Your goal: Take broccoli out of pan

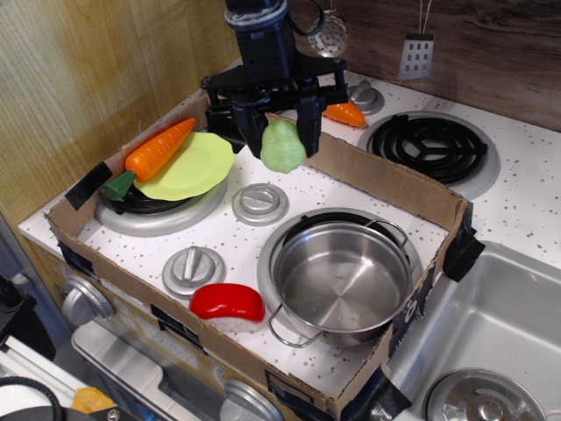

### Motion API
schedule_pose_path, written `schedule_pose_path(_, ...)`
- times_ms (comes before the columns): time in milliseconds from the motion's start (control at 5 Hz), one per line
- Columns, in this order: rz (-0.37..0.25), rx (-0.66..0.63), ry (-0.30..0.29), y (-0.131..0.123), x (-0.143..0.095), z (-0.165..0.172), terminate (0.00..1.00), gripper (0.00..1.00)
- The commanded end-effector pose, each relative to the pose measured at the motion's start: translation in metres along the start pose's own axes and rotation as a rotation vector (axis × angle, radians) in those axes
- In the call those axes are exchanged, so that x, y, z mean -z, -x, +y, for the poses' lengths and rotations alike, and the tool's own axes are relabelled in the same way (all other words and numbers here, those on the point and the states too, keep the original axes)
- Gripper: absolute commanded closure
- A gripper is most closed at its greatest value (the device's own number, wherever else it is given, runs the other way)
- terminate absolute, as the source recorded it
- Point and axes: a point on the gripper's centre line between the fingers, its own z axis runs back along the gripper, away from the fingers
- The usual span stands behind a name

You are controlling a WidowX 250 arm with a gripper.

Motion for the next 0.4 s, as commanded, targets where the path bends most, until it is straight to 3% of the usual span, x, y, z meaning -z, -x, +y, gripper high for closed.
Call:
schedule_pose_path(0,-0.265,0.260,-0.050,-0.040,0.014,0.008,0.00,1.00)
schedule_pose_path(200,-0.299,0.335,-0.048,-0.055,0.019,0.009,0.00,1.00)
